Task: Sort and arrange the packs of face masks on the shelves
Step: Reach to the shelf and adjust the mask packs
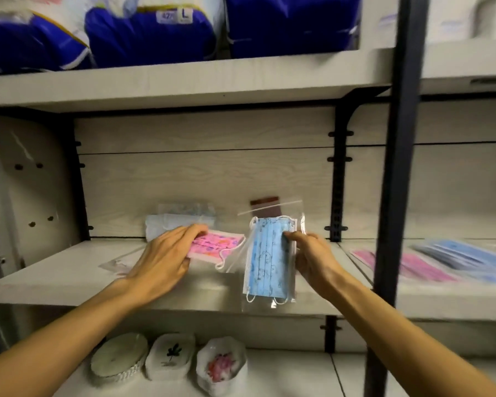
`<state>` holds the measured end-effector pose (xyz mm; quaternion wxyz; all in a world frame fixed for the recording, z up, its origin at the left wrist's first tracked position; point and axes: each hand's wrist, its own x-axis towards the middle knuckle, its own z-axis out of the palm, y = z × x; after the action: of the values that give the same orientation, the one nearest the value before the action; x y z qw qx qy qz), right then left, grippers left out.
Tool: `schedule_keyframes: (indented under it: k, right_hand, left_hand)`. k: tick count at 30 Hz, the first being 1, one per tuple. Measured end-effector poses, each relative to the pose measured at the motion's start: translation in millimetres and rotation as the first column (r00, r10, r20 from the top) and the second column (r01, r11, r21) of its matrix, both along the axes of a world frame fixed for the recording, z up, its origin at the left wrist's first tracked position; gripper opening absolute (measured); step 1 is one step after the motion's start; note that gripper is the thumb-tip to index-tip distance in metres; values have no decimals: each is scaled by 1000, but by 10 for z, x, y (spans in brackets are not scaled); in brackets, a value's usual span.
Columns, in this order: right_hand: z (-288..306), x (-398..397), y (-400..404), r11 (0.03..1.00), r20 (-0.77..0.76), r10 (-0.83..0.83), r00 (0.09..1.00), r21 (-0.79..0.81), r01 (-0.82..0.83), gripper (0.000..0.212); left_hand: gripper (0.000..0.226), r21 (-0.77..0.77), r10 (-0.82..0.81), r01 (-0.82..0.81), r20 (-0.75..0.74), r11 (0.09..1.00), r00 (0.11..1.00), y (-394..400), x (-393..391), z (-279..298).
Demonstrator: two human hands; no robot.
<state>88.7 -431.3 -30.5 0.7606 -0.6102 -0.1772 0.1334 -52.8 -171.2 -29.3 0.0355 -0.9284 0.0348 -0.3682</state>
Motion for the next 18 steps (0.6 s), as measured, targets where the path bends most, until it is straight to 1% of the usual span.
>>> schedule_keyframes:
  k: [2, 4, 5, 7, 9, 13, 14, 16, 18]
  right_hand:
    - [-37, -255, -293, 1000, -11, -9, 1000, 4, 9, 27]
    - [-76, -527, -594, 1000, -2, -27, 1000, -2, 27, 22]
    - [-99, -657, -752, 998, 6, -61, 998, -10, 61, 20]
    - [-150, -914, -1101, 990, 21, -134, 991, -44, 135, 21]
    - [-204, -1142, -1447, 983, 24, -162, 986, -87, 164, 22]
    - [-261, -1418, -2160, 958, 14, -261, 965, -121, 260, 17]
    - [-272, -1465, -2325, 949, 17, -290, 957, -127, 290, 14]
    - [-290, -1511, -2669, 916, 39, -371, 928, -146, 373, 17]
    - [-353, -1491, -2844, 892, 27, -421, 907, -168, 419, 19]
  left_hand:
    - [73, 29, -27, 26, 3, 999, 1000, -151, -145, -100]
    - [80, 41, -65, 65, 5, 997, 998, -347, -261, -194]
    - [81, 42, -89, 88, 4, 995, 996, -465, -308, -250]
    - [83, 37, -136, 136, -14, 990, 991, -765, -407, -345]
    - [82, 45, -192, 194, -37, 980, 981, -1096, -483, -415]
    - [79, 55, -263, 262, 15, 964, 965, -1849, -574, -423]
    - [79, 28, -272, 271, 24, 962, 962, -2023, -581, -421]
    - [73, -69, -285, 285, -2, 956, 958, -2393, -561, -399]
    - [54, -212, -294, 279, -41, 936, 955, -2577, -493, -424]
